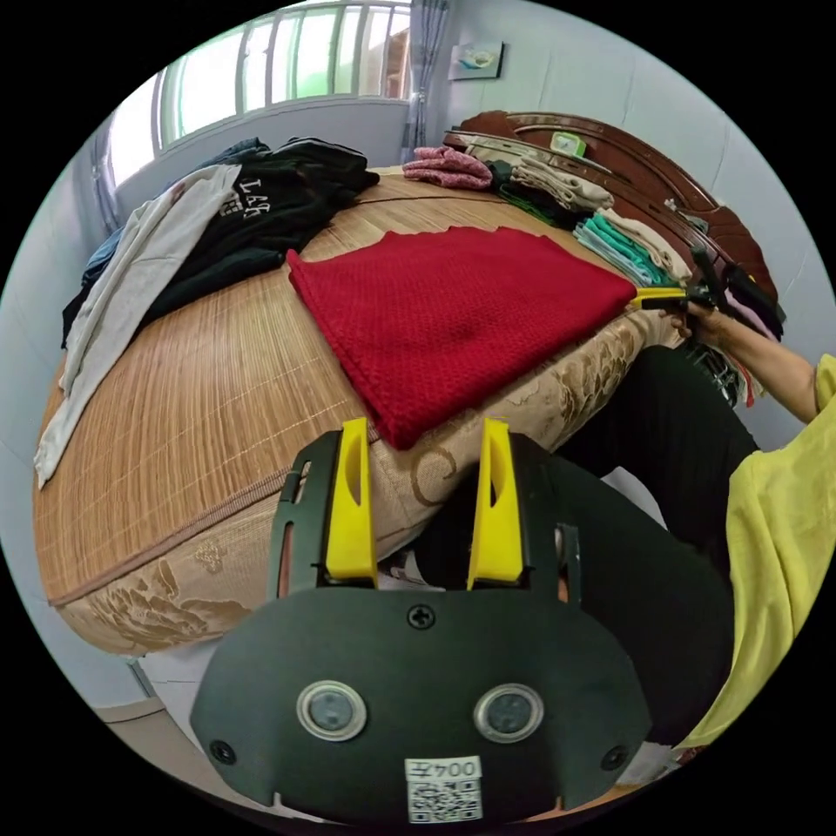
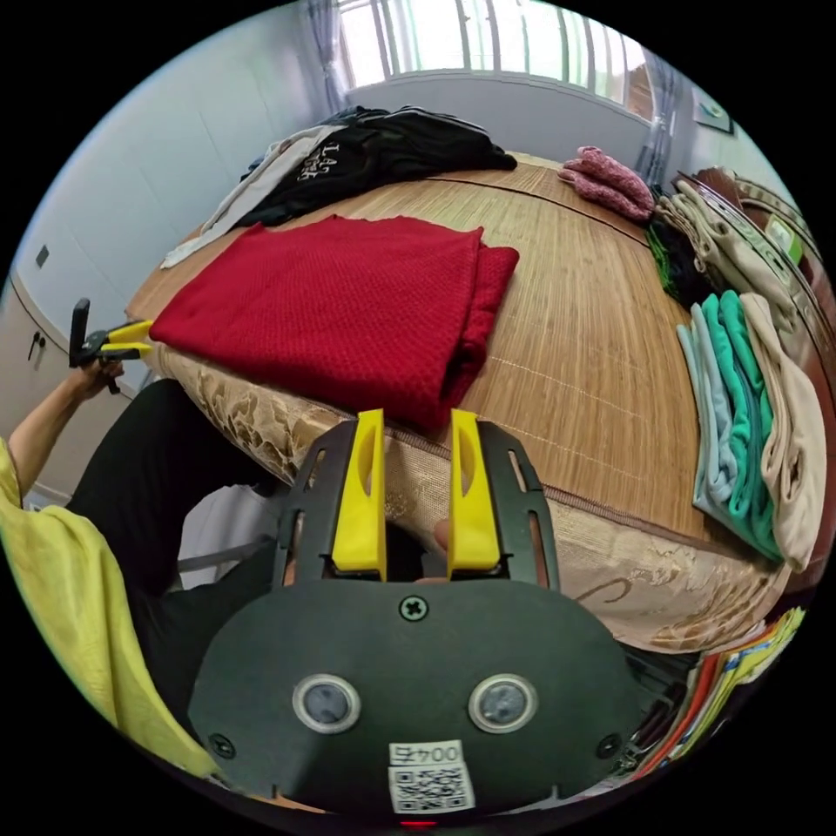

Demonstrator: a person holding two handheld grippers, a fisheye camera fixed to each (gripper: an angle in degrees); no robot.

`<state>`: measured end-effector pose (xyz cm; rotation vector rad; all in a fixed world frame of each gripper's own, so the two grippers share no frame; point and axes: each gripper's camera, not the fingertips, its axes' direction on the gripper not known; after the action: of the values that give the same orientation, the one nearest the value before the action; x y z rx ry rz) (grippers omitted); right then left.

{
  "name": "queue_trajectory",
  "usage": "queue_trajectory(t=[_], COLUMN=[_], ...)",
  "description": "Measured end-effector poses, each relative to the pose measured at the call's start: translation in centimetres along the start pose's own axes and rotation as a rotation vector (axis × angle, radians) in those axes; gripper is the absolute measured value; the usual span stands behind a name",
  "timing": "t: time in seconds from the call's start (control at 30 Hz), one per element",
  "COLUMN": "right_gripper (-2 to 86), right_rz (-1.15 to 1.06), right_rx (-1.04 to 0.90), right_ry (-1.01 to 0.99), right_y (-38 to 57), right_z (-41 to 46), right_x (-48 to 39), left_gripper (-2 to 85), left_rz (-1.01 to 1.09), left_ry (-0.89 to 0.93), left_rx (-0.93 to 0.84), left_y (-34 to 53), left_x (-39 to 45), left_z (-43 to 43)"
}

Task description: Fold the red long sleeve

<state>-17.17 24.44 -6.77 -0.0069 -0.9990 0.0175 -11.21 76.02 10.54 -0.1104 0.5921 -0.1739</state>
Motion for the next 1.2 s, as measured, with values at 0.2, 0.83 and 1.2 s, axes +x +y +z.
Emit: queue_trajectory(t=[0.2, 0.83, 1.2], right_gripper=[9.9, 8.7, 6.5], right_rz=[-0.065, 0.196, 0.138], right_rx=[-0.026, 0.13, 0.047], right_ry=[0.055, -0.176, -0.197], right_y=[-0.9, -3.1, -3.7], right_z=[-0.2, -5.3, -7.9], right_x=[-0.6, 8.3, 11.8], left_gripper=[14.3, 7.7, 7.7], left_rz=[0.022, -0.1, -0.08], left_ry=[-0.001, 0.011, 0.051], left_rx=[-0.037, -0.028, -0.026], left_y=[-0.9, 1.3, 3.2], left_x=[0.3, -1.5, -4.1], left_z=[1.6, 2.0, 1.2])
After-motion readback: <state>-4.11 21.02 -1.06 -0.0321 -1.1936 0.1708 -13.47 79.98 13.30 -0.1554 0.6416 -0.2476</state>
